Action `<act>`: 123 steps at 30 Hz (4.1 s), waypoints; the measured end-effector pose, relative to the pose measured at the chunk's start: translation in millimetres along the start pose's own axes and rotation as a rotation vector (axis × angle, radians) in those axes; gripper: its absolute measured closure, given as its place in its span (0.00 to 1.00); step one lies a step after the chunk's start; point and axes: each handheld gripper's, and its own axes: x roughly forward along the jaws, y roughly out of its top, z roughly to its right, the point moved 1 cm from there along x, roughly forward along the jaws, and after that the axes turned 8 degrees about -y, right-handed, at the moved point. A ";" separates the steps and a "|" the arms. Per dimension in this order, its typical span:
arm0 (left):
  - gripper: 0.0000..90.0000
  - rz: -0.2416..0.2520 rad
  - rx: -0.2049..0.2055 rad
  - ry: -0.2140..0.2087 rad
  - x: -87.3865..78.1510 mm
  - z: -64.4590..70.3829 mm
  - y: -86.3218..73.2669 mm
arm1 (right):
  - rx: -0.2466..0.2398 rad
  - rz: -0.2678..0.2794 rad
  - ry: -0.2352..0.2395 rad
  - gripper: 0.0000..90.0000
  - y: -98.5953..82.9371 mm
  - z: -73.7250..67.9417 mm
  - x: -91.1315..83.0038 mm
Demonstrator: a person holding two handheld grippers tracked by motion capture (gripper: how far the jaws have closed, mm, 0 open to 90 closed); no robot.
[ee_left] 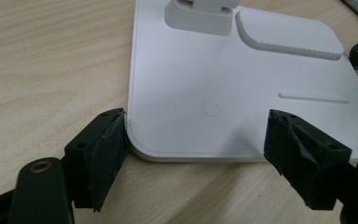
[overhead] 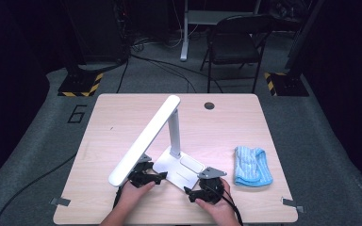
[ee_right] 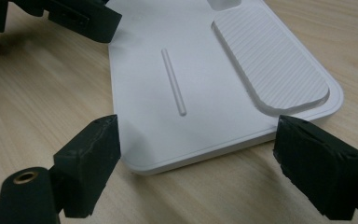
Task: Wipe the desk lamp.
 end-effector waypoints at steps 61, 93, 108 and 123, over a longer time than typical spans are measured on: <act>0.37 -0.042 0.089 0.071 5.9 13.5 1.2 | -0.001 0.009 -0.104 0.50 10.8 33.3 18.1; 0.35 0.031 0.031 0.083 -21.2 0.1 2.7 | 0.040 0.038 -0.038 0.39 8.5 40.6 -17.1; 0.35 0.069 0.007 0.110 -42.1 -11.6 5.4 | 0.069 0.063 -0.016 0.37 -1.4 64.9 -39.2; 0.35 0.097 -0.043 0.131 -48.0 -25.3 3.5 | 0.046 0.038 -0.051 0.37 -9.8 63.5 -23.5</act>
